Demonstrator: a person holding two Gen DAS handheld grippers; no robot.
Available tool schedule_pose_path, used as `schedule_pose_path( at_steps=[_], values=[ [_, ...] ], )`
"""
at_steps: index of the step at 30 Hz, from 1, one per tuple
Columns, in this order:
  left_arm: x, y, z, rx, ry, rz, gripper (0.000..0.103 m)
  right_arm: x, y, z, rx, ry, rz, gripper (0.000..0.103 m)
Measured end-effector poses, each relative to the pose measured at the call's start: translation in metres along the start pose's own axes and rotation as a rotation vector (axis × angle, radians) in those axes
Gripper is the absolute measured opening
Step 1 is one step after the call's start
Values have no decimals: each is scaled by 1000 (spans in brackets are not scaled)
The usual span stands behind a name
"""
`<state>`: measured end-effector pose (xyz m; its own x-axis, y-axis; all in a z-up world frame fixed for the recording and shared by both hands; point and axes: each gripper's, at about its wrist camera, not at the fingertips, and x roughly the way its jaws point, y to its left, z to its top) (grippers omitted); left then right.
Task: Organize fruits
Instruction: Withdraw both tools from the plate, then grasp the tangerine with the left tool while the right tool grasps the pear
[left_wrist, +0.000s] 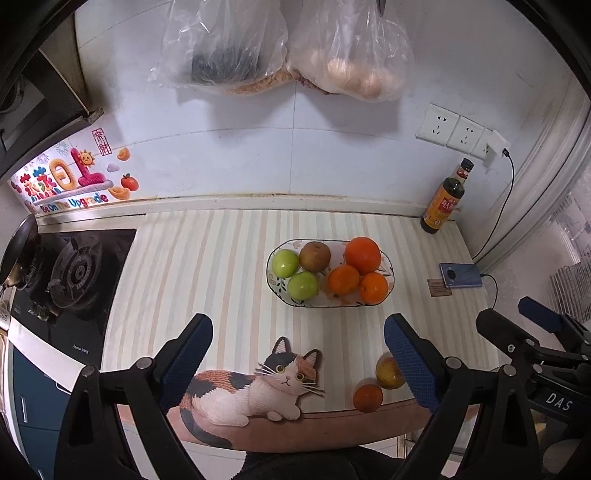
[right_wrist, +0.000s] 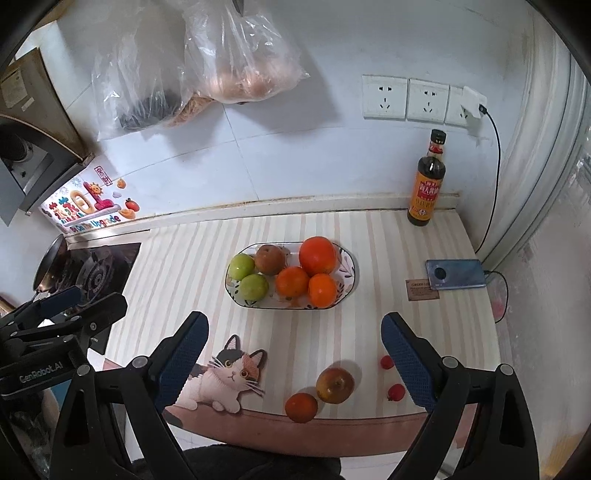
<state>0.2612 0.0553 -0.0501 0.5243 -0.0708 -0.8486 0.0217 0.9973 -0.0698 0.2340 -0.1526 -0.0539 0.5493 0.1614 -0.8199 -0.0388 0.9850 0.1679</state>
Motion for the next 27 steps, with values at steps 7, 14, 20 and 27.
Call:
schedule_pose_path(
  at_steps=[7,14,20,27],
  values=[
    [41,-3,-4,-15,73,-16,99,56,-33,-14,61,118,21,97],
    [121,-28,-32,80,251,18,99,166,-78,-64,170,368,25,88],
    [180,-44,-64,128,417,24,99,247,-98,-108,265,546,89,76],
    [200,-78,-92,190,513,-53,99,252,-116,-121,228,525,39,65]
  ],
)
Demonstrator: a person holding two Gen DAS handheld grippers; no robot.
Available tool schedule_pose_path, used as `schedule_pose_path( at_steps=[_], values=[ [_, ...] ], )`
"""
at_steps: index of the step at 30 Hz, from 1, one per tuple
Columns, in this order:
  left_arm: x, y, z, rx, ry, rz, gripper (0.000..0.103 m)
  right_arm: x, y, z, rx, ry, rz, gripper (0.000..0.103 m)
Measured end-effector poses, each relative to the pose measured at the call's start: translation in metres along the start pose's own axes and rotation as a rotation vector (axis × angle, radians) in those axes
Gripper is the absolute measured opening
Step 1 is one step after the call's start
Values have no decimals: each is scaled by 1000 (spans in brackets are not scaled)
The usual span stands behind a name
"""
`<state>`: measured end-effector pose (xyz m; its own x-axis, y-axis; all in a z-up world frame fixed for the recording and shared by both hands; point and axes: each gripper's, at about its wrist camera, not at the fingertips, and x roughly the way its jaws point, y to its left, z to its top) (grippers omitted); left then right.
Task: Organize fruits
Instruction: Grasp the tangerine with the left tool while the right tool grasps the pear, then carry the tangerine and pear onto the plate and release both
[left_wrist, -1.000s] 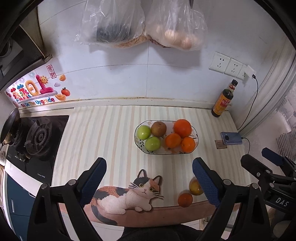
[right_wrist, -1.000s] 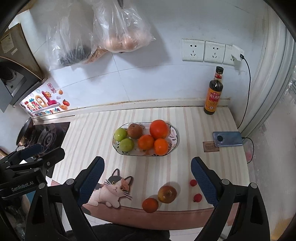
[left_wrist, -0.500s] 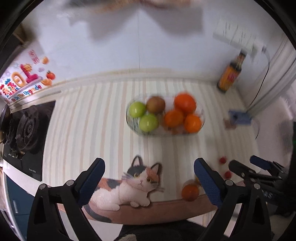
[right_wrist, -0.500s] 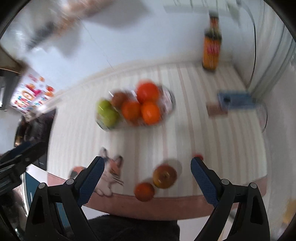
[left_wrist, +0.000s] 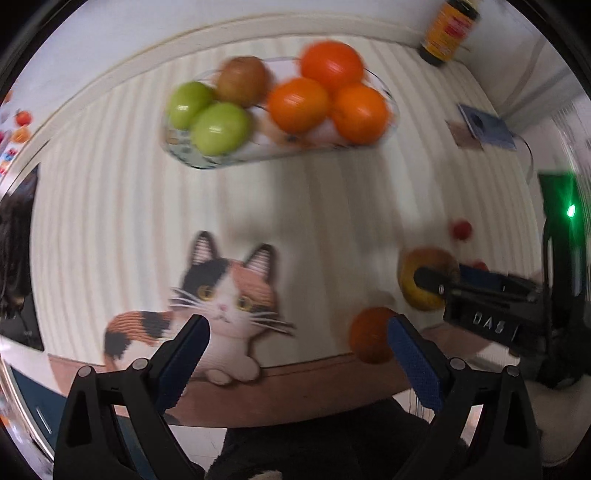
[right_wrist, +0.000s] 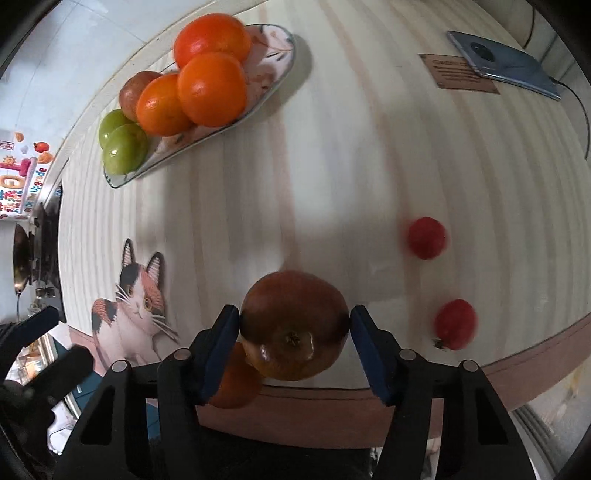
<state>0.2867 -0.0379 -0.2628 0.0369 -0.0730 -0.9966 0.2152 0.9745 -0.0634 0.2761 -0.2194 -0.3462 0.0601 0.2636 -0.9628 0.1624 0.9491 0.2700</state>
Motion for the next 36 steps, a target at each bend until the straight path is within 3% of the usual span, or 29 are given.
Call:
schedule_pose_path(
  at_steps=[4,9,11,13,15,24,28,33,36],
  values=[
    [29,-34,-3,112,62,12,99,-5,-24,-4,66,-1,30,65],
    [63,-57,-3,162,140,-40,97,-7,-32,-4,82,-2,40,65],
    [72,-62,-3,179,142,-32,87,-7,-31,-5,80,-4,40,65],
    [82,-62,-3,173,161,-58,63,-6,-29,-4,76,-6,37,65],
    [83,-57,-3,145,165,-71,51,-8,-32,-4,72,-3,35,65],
    [75,4,4,-38,112,-26,51,-2,-24,-2,27,20,20,67],
    [76,12,1,-65,105,-23,51,-2,-14,-1,-23,4,-7,66],
    [76,26,4,-89,98,-38,51,7,13,-1,-86,27,52,66],
    [76,35,1,-102,100,-53,52,6,23,1,-115,1,22,66]
  ],
)
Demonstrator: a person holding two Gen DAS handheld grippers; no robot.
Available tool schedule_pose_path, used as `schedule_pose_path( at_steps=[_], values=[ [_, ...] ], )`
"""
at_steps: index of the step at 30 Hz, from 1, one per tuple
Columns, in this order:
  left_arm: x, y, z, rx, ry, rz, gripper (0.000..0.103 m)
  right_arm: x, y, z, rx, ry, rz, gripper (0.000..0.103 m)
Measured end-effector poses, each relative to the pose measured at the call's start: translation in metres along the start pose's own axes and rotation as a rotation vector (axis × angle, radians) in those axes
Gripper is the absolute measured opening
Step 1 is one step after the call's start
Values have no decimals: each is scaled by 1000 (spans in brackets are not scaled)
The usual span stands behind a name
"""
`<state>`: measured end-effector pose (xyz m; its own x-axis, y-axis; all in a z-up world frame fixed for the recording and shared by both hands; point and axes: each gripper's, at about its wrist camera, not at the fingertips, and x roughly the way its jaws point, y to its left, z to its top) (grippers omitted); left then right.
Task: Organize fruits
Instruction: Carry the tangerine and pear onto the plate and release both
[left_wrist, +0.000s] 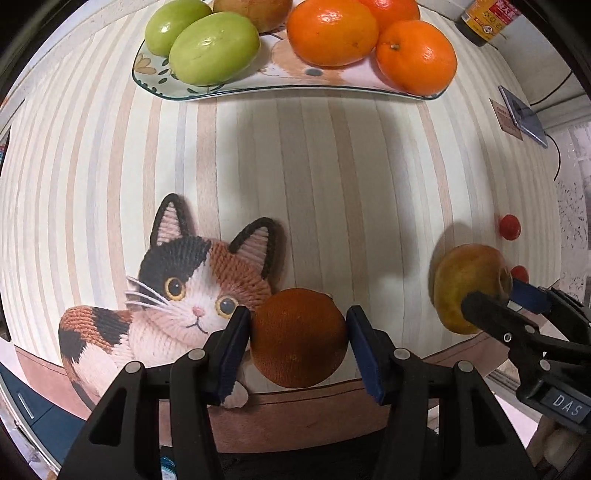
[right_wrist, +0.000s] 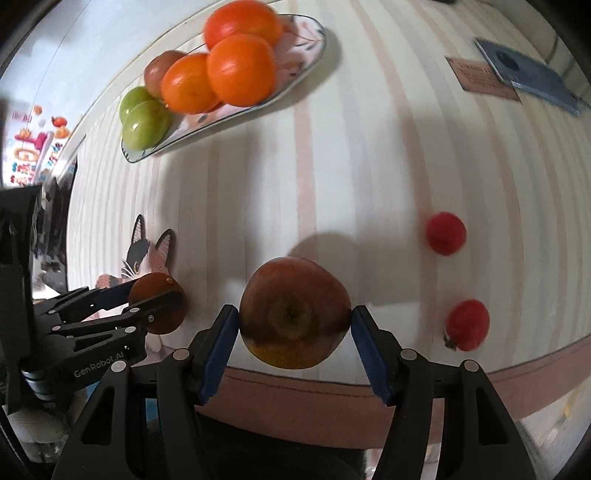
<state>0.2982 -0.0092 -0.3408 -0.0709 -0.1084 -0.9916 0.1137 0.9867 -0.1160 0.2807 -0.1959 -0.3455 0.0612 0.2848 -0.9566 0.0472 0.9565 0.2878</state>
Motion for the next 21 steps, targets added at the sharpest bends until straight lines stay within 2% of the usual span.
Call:
schedule_pose_path(
  at_steps=[12,21],
  values=[
    [-3,2,11,5,-3,-3,51,5,-2,5,14,28,-8,68],
    [-32,-11,22,35,-45,-24,51,3,-5,6,40,14,25,66]
  ],
)
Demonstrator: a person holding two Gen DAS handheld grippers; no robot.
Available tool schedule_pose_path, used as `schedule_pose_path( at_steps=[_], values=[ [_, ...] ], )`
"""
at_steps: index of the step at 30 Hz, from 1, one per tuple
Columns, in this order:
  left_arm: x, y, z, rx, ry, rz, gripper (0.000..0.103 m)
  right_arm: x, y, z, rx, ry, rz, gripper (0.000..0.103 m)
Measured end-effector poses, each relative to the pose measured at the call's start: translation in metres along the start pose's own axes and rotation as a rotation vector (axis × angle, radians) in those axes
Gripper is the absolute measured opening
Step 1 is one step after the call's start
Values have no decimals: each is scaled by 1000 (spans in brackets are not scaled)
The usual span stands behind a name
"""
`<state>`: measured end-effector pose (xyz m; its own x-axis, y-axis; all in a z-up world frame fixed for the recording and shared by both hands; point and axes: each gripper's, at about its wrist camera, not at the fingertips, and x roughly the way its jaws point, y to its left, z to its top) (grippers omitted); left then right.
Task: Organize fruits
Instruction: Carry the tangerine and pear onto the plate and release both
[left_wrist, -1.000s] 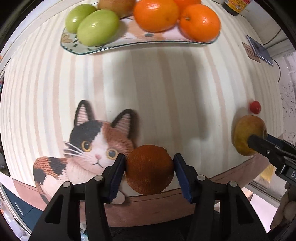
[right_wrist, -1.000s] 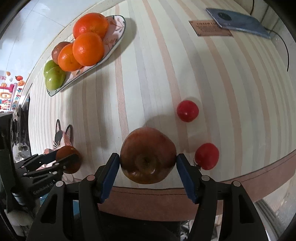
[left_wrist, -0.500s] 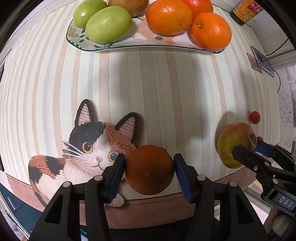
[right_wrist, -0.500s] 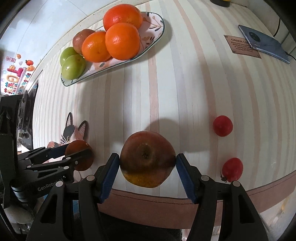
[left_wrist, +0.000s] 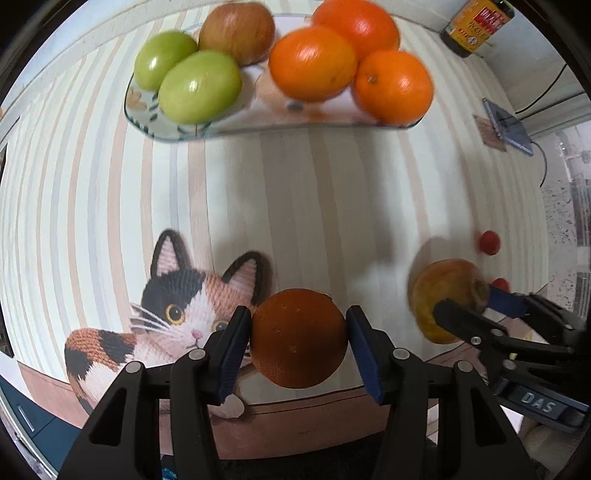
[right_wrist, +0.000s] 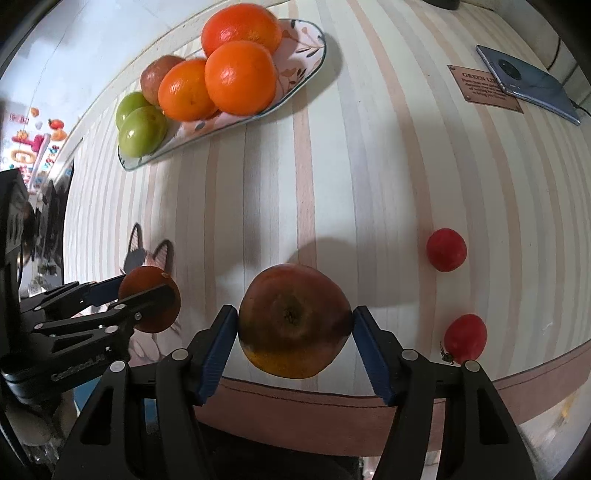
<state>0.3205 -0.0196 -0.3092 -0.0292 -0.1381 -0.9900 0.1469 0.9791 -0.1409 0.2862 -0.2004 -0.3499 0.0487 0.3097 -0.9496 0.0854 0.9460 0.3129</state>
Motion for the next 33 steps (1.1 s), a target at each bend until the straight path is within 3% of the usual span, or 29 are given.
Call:
schedule_pose_path(
  at_steps=[10,16,19,26,33],
  values=[
    [-60,7,38,-17,-90,-61,51,-36,2,33,58,-88,123,66],
    [-101,7,98,-2,-179,-56,51,-71,-7,85,96,-199,137,66],
    [-105,5,130,10,-195,-27,51,-78,-13,120,100,-245,94,66],
    [-75,3,197,19,-117,31,51,-55,-12,177,22,-241,-82,66],
    [-43,-2,215,10,-26,14,52,-35,-8,175,-12,-218,-72,66]
  ],
)
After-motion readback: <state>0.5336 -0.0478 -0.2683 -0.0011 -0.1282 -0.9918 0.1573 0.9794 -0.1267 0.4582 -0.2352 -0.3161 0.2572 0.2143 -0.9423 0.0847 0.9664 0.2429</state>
